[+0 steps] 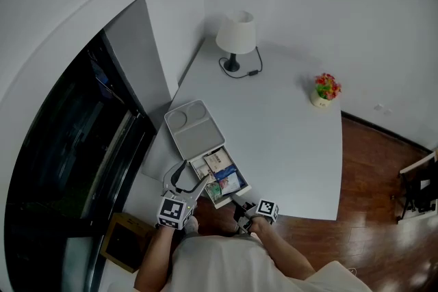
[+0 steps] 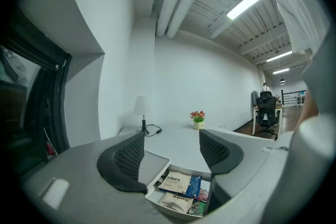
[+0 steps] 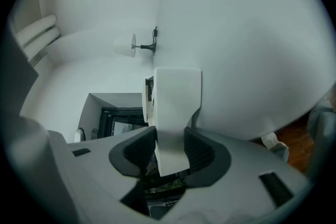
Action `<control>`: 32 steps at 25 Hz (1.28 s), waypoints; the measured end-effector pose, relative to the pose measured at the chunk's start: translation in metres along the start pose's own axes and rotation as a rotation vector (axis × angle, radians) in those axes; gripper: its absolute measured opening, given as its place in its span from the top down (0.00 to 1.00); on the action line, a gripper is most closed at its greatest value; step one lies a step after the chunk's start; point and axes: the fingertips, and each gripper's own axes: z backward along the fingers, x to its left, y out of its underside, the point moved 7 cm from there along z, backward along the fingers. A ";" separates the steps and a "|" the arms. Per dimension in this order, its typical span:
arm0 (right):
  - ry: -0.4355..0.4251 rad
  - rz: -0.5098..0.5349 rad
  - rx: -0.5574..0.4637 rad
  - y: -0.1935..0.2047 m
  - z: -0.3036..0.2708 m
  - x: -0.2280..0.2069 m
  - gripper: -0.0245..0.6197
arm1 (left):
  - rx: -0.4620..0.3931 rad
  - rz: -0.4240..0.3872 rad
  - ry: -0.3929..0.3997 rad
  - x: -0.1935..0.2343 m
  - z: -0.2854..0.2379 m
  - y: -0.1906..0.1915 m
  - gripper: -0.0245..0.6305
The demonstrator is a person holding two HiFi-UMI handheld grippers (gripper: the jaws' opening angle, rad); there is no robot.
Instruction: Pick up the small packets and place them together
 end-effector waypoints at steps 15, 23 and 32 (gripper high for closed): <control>0.022 0.084 0.027 0.009 0.021 0.002 0.69 | 0.010 -0.002 0.002 -0.007 0.005 0.003 0.47; -0.033 0.340 -0.058 -0.020 0.048 0.051 0.56 | 0.008 -0.013 0.030 -0.011 -0.001 0.000 0.47; 0.077 0.922 -0.236 -0.081 0.067 0.140 0.42 | -0.002 -0.027 0.036 -0.008 -0.003 -0.010 0.46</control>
